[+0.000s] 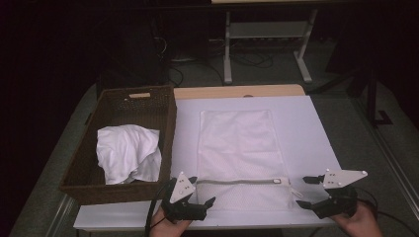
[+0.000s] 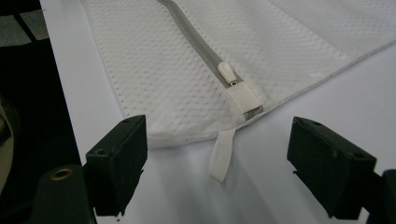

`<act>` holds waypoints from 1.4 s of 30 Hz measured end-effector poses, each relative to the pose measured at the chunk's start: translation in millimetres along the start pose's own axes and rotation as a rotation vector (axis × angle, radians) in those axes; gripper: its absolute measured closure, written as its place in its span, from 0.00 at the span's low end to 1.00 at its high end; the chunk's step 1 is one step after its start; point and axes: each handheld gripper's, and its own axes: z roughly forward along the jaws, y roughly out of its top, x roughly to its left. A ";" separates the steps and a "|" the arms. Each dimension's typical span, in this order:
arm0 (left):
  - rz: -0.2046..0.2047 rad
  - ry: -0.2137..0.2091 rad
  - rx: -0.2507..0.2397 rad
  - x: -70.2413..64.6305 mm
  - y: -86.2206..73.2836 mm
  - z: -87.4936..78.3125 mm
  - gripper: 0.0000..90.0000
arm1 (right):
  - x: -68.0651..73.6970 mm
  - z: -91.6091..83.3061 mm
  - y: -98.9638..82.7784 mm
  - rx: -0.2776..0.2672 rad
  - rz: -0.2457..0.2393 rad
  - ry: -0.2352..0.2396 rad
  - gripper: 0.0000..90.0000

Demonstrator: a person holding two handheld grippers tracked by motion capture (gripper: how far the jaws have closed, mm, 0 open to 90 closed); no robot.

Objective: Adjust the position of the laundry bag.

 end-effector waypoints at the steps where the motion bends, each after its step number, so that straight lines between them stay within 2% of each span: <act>1: -0.001 -0.003 -0.001 0.5 -0.1 -0.2 0.18 | -0.8 0.7 0.5 -0.003 -0.001 0.003 0.22; 4: -0.005 -0.001 -0.001 1.3 -0.6 -0.8 0.18 | -1.6 4.2 4.0 -0.003 -0.003 0.014 0.22; 9: -0.002 0.002 0.004 1.1 -1.1 -0.7 0.18 | -0.3 8.1 14.5 0.006 -0.034 0.025 0.23; 13: 0.001 0.000 0.003 -0.2 -1.1 -1.7 0.18 | -4.4 11.5 32.9 0.011 -0.061 0.042 0.24; 17: 0.003 0.000 0.001 -0.3 -0.8 -2.6 0.18 | -11.7 18.5 51.8 0.057 -0.106 0.053 0.25; 19: -0.001 -0.001 -0.002 0.3 -0.6 -2.5 0.18 | -17.6 24.1 62.6 0.071 -0.126 0.075 0.26; 26: -0.005 -0.001 -0.001 2.4 -0.8 -2.9 0.18 | -29.2 51.1 85.0 0.164 -0.169 0.142 0.31; 27: -0.004 -0.001 0.000 2.5 -0.7 -3.0 0.18 | -29.2 54.6 86.6 0.174 -0.166 0.153 0.32; 30: -0.007 0.000 -0.004 2.6 -0.5 -3.3 0.18 | -27.9 72.3 95.8 0.246 -0.203 0.170 0.34; 36: -0.012 0.002 -0.001 3.7 -1.1 -3.3 0.18 | -21.8 101.3 107.9 0.329 -0.237 0.235 0.38; 39: -0.014 0.001 -0.002 4.1 -1.2 -3.2 0.18 | -18.8 110.1 110.1 0.372 -0.275 0.239 0.46; 42: -0.017 0.001 -0.004 4.3 -1.2 -3.4 0.18 | -19.8 118.2 106.7 0.419 -0.292 0.258 0.58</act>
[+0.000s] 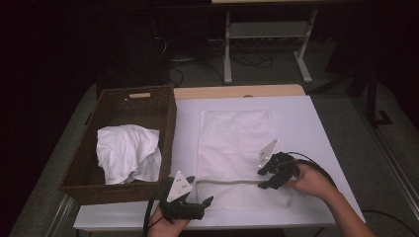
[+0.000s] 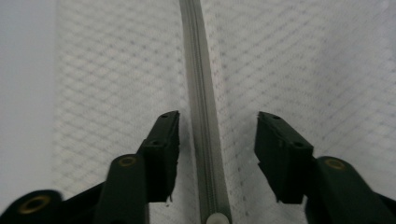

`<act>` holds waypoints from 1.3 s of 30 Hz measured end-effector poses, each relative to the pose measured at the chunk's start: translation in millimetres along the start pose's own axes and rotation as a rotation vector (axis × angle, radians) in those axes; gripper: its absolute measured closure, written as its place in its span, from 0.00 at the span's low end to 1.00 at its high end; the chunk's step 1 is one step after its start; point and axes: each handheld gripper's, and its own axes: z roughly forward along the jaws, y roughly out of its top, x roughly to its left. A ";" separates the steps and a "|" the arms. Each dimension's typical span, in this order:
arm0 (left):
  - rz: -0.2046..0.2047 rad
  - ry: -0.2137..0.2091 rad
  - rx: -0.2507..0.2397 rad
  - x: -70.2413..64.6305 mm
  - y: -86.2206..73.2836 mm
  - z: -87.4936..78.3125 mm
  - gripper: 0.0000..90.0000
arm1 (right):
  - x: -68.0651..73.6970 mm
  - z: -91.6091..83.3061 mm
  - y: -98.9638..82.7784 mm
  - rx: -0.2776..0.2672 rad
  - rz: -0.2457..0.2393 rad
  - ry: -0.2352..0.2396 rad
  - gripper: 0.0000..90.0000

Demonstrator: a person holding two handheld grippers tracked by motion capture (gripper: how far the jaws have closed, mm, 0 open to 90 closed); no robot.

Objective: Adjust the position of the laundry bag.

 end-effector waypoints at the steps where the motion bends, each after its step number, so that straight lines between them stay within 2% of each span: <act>1: 0.000 0.000 0.001 0.0 -0.1 0.0 0.18 | 0.7 -0.5 -0.2 -0.004 -0.005 -0.011 0.61; 4: -0.004 0.001 0.003 -0.1 -0.1 0.7 0.18 | -0.5 -1.4 1.5 0.013 0.000 -0.016 0.73; 6: -0.005 0.001 0.002 -0.3 -0.1 0.8 0.18 | -2.0 -1.3 3.6 0.028 -0.012 -0.014 0.78; 10: -0.006 0.003 0.001 -0.3 -0.4 -0.3 0.18 | -5.6 -1.1 6.8 0.045 -0.017 0.008 0.91; 12: -0.007 0.004 0.001 0.2 -0.5 -0.5 0.18 | -8.3 -1.3 6.4 0.044 -0.003 0.019 0.95; 18: -0.008 0.005 0.000 0.4 -0.5 -0.7 0.18 | -11.0 -5.4 3.0 0.055 0.022 0.027 0.96; 32: -0.002 0.001 0.006 -1.0 -0.1 1.0 0.18 | -4.1 -20.5 -17.0 0.067 0.084 0.025 0.96; 39: 0.005 -0.018 0.011 -3.0 1.6 5.4 0.18 | 2.5 -24.8 -29.7 0.039 0.105 0.024 0.95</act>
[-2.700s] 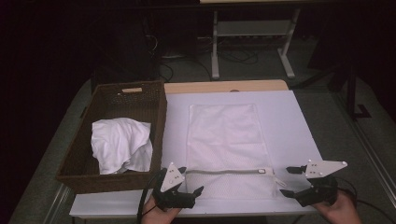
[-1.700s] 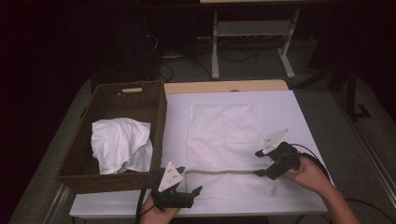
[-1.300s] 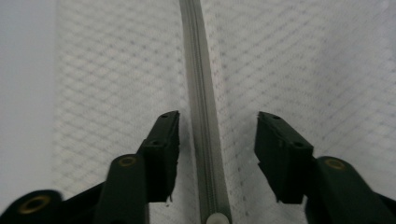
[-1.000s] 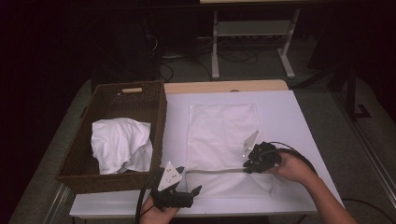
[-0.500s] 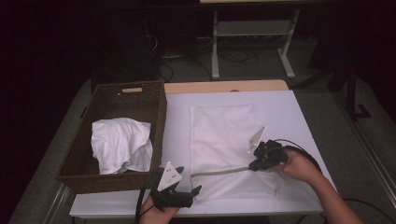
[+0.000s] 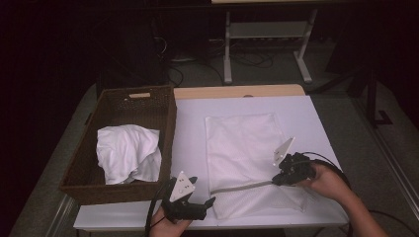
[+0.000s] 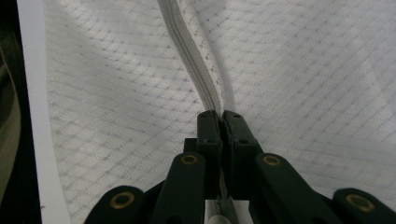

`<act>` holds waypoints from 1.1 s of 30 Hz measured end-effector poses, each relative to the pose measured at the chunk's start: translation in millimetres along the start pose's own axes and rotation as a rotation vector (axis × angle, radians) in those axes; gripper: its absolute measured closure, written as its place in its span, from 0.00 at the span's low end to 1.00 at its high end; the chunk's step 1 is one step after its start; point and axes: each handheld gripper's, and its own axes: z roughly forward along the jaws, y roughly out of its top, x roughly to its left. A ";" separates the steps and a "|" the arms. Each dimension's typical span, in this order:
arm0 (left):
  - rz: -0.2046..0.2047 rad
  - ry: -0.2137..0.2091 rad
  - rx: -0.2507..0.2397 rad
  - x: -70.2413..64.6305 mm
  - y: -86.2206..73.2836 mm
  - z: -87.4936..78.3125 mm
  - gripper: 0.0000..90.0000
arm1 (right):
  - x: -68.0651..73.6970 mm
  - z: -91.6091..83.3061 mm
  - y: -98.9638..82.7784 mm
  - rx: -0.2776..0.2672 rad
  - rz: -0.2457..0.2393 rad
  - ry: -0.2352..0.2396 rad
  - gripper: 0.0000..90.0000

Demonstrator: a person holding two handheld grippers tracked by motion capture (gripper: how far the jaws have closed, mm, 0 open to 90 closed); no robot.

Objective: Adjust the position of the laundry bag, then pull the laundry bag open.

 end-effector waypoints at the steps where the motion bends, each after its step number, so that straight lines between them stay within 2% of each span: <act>1: 0.003 -0.001 0.002 0.0 0.4 0.8 0.18 | 0.6 -0.8 -2.3 -0.001 0.006 0.001 0.95; 4: 0.002 -0.008 0.002 -0.1 2.3 3.1 0.18 | 3.0 -2.5 -4.9 -0.004 0.017 0.001 0.93; 8: 0.006 -0.020 -0.009 -0.9 6.1 3.7 0.19 | 6.5 -8.7 -10.9 -0.067 0.044 -0.025 0.74; 9: 0.008 -0.023 -0.012 -0.9 6.8 4.0 0.21 | 7.5 -10.8 -14.1 -0.094 0.060 -0.047 0.67; 12: 0.002 -0.037 -0.020 -2.3 11.1 6.5 0.21 | 9.5 -16.0 -20.9 -0.120 0.110 -0.063 0.54; 13: 0.002 -0.042 -0.026 -3.0 12.6 7.7 0.22 | 11.2 -19.5 -24.4 -0.148 0.131 -0.084 0.49; 15: 0.007 -0.054 -0.023 -4.0 15.9 10.2 0.21 | 14.0 -24.3 -30.0 -0.200 0.153 -0.093 0.43; 19: 0.009 -0.083 -0.010 -5.6 21.4 16.3 0.20 | 20.0 -31.7 -39.2 -0.245 0.196 -0.162 0.27; 21: 0.012 -0.096 -0.006 -6.6 25.6 19.7 0.20 | 23.5 -34.9 -43.9 -0.278 0.217 -0.186 0.26; 24: 0.021 -0.108 -0.006 -8.8 33.3 24.8 0.20 | 27.9 -38.1 -51.7 -0.307 0.242 -0.196 0.24; 29: 0.034 -0.127 -0.007 -13.8 44.5 33.1 0.20 | 33.9 -40.6 -64.2 -0.348 0.255 -0.225 0.25; 33: 0.021 -0.151 0.000 -15.4 48.9 39.1 0.20 | 36.6 -42.6 -70.1 -0.363 0.277 -0.237 0.26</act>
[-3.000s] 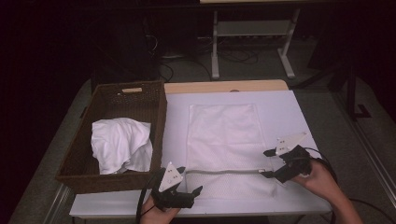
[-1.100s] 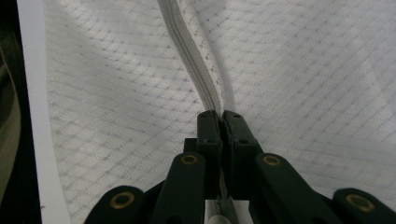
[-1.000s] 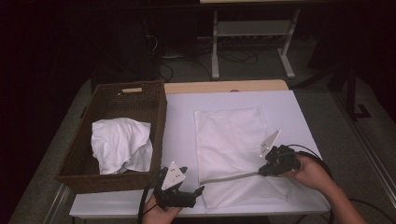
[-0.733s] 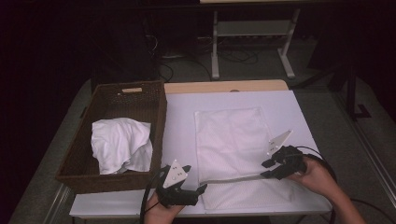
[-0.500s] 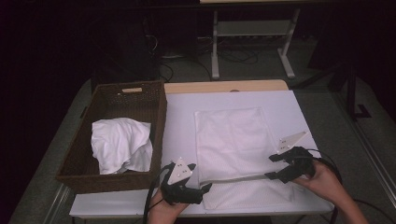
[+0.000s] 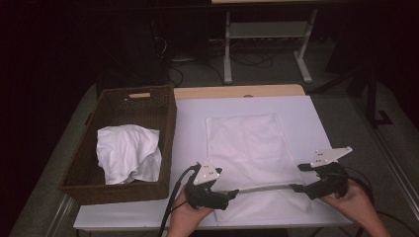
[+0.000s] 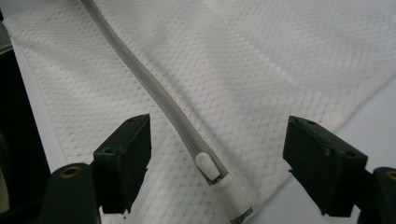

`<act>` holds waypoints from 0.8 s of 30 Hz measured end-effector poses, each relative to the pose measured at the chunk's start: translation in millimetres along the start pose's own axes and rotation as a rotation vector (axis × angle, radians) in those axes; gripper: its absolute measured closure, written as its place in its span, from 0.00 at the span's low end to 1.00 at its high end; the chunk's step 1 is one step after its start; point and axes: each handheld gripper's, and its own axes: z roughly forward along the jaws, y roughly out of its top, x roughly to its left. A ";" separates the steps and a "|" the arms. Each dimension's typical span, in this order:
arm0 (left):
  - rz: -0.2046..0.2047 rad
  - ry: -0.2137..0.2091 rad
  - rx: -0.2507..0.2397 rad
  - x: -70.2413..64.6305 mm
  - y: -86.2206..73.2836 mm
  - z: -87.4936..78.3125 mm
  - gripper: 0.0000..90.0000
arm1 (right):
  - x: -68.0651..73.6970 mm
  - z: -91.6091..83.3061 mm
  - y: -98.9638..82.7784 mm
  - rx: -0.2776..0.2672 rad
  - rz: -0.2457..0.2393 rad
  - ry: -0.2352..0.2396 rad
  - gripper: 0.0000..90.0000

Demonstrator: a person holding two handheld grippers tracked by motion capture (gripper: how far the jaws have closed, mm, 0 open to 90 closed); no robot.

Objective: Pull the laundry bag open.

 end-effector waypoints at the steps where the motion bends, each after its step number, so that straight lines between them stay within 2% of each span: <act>1: -0.002 -0.004 0.006 -0.2 1.0 1.8 0.20 | 0.1 -0.8 -0.5 0.001 0.014 0.000 0.26; 8: -0.018 -0.044 0.017 -1.3 12.4 14.3 0.21 | -3.3 -6.7 -0.4 0.005 0.074 0.002 0.31; 11: -0.017 -0.070 0.026 -4.3 17.6 22.6 0.23 | -6.8 -9.3 -2.0 -0.002 0.116 0.001 0.35; 18: -0.016 -0.113 0.051 -15.0 29.6 47.6 0.27 | -17.5 -13.3 -12.5 0.022 0.210 -0.012 0.41; 21: -0.044 -0.141 0.066 -19.2 34.2 60.1 0.30 | -20.7 -14.5 -16.7 0.032 0.261 -0.012 0.46; 24: -0.074 -0.155 0.097 -22.3 38.6 73.4 0.32 | -25.1 -12.7 -19.1 0.045 0.335 0.004 0.50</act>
